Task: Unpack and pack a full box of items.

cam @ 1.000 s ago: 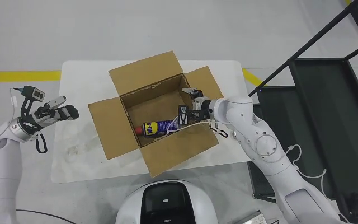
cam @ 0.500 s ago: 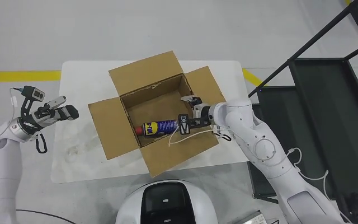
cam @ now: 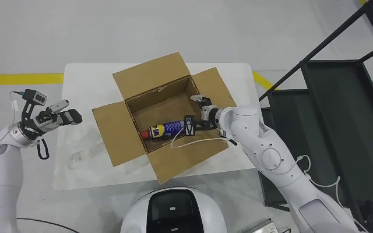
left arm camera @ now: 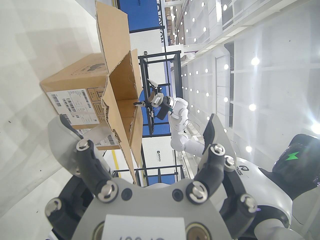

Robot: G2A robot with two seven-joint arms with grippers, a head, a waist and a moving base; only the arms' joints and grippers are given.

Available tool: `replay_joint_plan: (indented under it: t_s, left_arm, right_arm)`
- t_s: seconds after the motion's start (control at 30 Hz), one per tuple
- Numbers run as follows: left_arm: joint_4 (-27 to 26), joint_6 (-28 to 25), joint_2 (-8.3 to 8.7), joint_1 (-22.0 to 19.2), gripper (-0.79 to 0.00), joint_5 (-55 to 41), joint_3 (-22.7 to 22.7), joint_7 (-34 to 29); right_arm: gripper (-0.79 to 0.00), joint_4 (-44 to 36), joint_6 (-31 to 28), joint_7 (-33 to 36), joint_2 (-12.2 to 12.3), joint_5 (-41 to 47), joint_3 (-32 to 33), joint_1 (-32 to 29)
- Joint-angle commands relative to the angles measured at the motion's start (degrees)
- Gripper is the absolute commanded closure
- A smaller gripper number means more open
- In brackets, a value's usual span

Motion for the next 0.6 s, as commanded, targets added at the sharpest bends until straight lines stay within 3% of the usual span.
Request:
replay_joint_plan:
  t_s: [0.0, 0.27, 0.57]
  left_arm:
    - [0.0, 0.0, 0.0, 0.0, -0.785, 0.0, 0.0, 0.0]
    - [0.0, 0.0, 0.0, 0.0, -0.785, 0.0, 0.0, 0.0]
    - [0.0, 0.0, 0.0, 0.0, -0.785, 0.0, 0.0, 0.0]
  right_arm:
    - [-0.785, 1.9, 0.7, -0.4, -0.3, -0.7, -1.6, 0.8]
    - [-0.785, 3.0, 4.9, -1.1, -0.9, 0.3, -2.6, 1.9]
    - [-0.785, 4.1, -0.8, -1.0, -1.1, -4.4, -6.0, 4.4]
